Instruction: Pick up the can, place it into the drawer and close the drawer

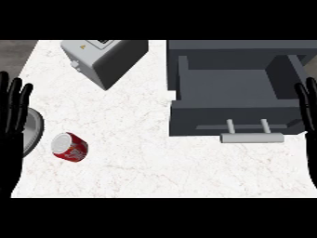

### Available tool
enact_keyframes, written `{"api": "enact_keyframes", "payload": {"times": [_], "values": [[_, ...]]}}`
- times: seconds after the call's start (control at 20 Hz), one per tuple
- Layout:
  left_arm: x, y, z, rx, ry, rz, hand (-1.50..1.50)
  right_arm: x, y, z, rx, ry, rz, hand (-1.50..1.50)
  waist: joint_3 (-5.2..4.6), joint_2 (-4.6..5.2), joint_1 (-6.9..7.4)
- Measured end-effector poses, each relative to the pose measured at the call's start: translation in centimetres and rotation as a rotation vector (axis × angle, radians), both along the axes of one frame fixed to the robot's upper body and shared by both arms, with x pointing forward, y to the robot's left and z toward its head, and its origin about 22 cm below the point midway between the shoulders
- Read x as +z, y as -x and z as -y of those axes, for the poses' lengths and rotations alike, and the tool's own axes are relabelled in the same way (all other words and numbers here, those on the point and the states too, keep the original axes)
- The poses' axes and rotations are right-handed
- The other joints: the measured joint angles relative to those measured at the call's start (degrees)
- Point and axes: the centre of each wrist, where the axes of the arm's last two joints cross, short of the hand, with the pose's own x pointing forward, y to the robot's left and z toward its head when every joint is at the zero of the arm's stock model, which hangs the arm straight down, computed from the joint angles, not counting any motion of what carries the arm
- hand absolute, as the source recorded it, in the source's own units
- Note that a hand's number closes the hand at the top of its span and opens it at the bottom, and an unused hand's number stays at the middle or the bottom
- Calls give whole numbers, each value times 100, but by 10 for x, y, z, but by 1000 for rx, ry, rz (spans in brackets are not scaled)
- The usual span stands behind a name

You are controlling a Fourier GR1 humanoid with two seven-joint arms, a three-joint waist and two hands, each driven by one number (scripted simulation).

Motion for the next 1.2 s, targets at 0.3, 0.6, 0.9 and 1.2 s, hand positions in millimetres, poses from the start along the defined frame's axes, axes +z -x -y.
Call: {"api": "enact_keyframes", "payload": {"times": [0.3, 0.6, 0.9, 1.2], "values": [[-6, 18, -43, -214, 6, -12, -150, 4, 5, 2, -23, -30, -8, -150, 27, 62, 115], [-27, 28, -97, -182, 37, -318, -150, -18, 5, 15, -140, -62, -235, -150, 38, 105, 123], [-14, 38, -139, -178, 64, -393, -150, -15, 6, 24, -164, -70, -289, -150, 45, 97, 104], [-19, 30, -151, -193, 66, -412, -150, -18, 9, 30, -165, -70, -295, -150, 47, 98, 84]]}}
